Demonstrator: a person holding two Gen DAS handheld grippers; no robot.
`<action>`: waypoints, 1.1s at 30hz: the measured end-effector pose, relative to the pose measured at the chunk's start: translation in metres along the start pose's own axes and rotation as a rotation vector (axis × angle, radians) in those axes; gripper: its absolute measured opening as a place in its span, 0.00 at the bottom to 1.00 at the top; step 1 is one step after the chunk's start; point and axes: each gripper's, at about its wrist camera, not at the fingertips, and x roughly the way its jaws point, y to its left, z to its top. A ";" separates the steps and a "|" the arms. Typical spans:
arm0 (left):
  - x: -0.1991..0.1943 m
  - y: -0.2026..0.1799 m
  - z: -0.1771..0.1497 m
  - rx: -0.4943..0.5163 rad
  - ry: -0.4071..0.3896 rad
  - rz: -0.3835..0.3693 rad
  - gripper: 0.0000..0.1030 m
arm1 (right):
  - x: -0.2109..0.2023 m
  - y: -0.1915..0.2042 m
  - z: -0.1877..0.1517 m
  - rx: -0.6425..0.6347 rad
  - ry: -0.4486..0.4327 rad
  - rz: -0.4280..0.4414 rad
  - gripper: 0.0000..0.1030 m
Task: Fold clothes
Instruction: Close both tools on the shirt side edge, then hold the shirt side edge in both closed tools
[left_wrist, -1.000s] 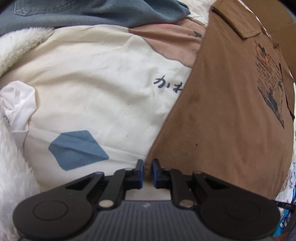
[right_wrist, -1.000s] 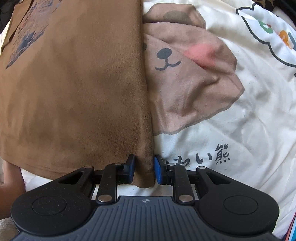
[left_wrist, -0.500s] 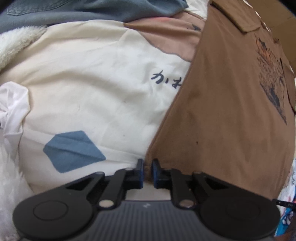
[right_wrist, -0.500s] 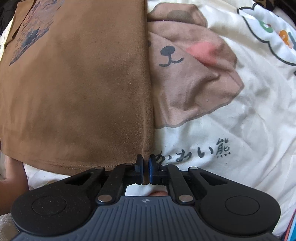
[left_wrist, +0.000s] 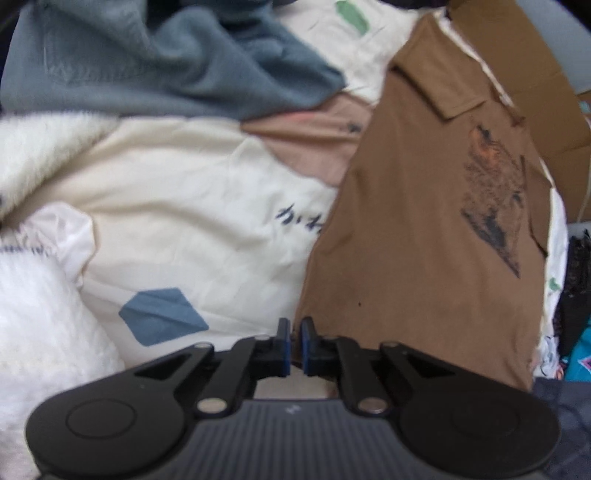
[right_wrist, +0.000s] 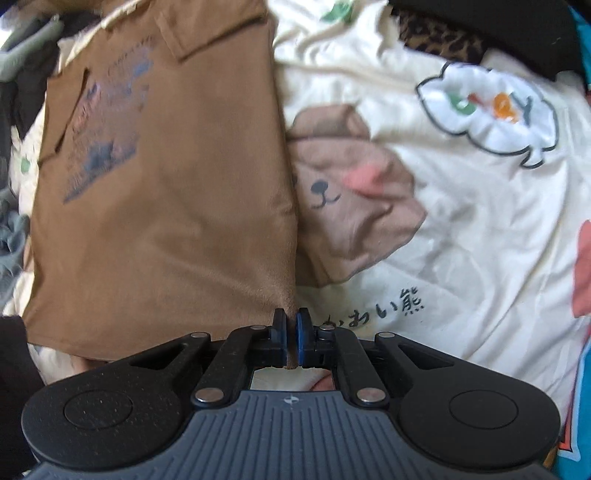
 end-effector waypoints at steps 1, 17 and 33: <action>-0.002 0.001 0.000 0.010 -0.003 -0.003 0.06 | -0.006 -0.002 -0.001 0.007 -0.009 0.005 0.03; -0.032 -0.006 0.020 -0.001 -0.061 -0.074 0.05 | -0.033 0.006 -0.003 0.046 -0.118 0.066 0.03; -0.024 -0.019 0.066 -0.041 -0.086 -0.115 0.04 | -0.017 0.008 0.041 0.101 -0.128 0.126 0.03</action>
